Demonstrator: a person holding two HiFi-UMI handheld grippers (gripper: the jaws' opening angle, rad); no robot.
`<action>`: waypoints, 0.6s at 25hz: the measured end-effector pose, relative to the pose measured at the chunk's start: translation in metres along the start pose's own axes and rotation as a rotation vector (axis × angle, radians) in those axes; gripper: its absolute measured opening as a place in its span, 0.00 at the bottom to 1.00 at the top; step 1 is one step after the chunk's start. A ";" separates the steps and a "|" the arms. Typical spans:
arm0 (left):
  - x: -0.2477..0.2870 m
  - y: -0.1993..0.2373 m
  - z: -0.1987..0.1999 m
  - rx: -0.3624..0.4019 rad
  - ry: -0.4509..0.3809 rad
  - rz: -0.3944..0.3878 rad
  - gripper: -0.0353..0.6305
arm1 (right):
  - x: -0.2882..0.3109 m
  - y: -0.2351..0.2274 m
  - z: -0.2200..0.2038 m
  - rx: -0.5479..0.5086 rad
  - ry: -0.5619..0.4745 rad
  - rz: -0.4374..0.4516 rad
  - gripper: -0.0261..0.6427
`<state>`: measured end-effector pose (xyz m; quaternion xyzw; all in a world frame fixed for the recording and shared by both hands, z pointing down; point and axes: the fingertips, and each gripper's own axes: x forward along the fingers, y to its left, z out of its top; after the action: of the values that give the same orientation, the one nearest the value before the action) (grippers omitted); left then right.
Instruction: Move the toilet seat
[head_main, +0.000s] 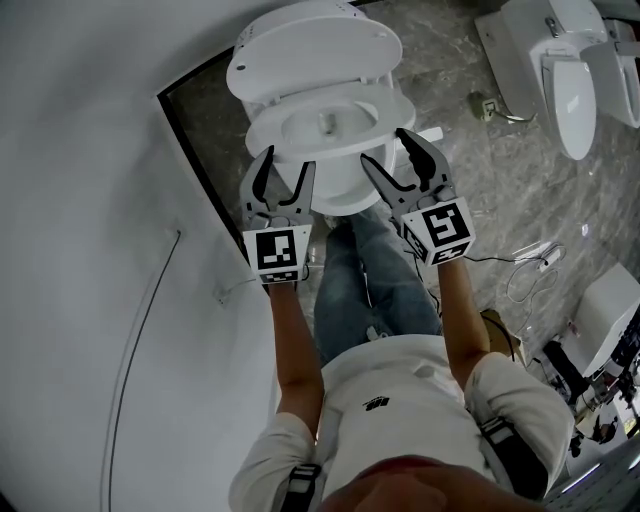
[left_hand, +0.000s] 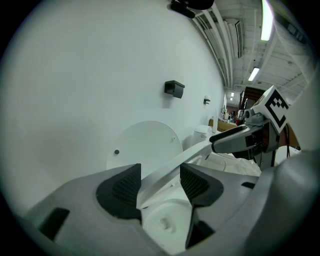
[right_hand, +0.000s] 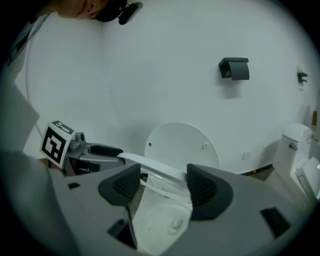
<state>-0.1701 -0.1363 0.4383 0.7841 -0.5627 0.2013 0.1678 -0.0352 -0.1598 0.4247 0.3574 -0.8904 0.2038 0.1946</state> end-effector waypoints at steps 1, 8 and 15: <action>0.002 0.002 0.002 -0.003 -0.003 0.002 0.45 | 0.002 -0.001 0.002 -0.004 -0.002 0.000 0.50; 0.014 0.016 0.015 -0.020 -0.023 0.020 0.44 | 0.015 -0.010 0.018 -0.002 -0.023 0.006 0.50; 0.024 0.029 0.024 -0.039 -0.036 0.043 0.44 | 0.026 -0.016 0.032 0.004 -0.041 0.008 0.50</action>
<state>-0.1874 -0.1762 0.4304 0.7720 -0.5860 0.1795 0.1685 -0.0473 -0.2009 0.4146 0.3585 -0.8952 0.1989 0.1750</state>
